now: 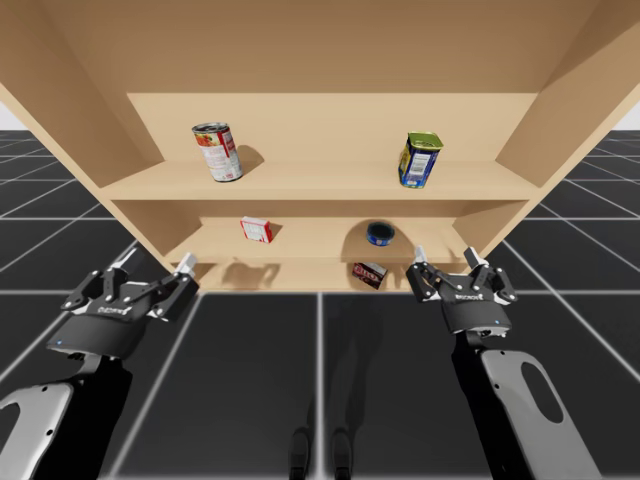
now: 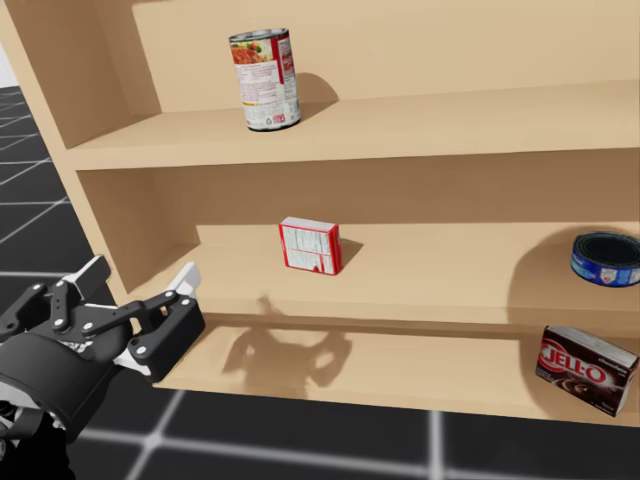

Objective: Retrieve the gelatin box from the shelves.

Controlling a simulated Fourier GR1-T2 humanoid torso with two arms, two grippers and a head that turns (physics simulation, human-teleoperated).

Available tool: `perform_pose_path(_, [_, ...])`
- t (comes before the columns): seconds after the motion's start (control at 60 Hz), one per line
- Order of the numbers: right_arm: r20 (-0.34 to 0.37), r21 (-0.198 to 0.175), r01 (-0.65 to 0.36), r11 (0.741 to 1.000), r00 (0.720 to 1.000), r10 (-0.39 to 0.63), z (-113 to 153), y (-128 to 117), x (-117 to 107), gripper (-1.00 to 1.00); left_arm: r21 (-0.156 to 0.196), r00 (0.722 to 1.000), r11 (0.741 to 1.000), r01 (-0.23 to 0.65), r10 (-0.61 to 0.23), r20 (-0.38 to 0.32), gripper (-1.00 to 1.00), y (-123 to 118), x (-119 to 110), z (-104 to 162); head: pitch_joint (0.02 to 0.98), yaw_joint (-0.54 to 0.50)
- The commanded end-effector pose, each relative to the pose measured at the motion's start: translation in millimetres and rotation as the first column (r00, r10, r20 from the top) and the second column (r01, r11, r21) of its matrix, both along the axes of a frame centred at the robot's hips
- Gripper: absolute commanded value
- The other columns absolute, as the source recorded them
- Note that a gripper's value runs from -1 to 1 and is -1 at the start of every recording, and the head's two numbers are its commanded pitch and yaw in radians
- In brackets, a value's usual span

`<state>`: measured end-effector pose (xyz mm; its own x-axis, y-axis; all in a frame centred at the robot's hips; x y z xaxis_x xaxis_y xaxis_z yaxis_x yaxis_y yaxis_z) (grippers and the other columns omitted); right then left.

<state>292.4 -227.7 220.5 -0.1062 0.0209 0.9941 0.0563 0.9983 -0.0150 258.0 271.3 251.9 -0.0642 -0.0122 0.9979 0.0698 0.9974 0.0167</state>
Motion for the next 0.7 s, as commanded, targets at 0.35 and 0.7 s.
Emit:
perform_pose_path(0.35, [0.008,-0.007,0.003,1.000,1.000,-0.002,-1,-1,1,-1.00,-0.016,0.974,0.977,0.214,-0.215,-0.077,-1.00,-68,28,10,0.545,0.25])
perform_pose_path(0.7, [0.012,-0.014,0.004,1.000,1.000,-0.003,-1,-2,1,-1.00,-0.013,0.978,0.983,0.181,-0.181,-0.099,-1.00,-83,73,-5,0.547,0.25])
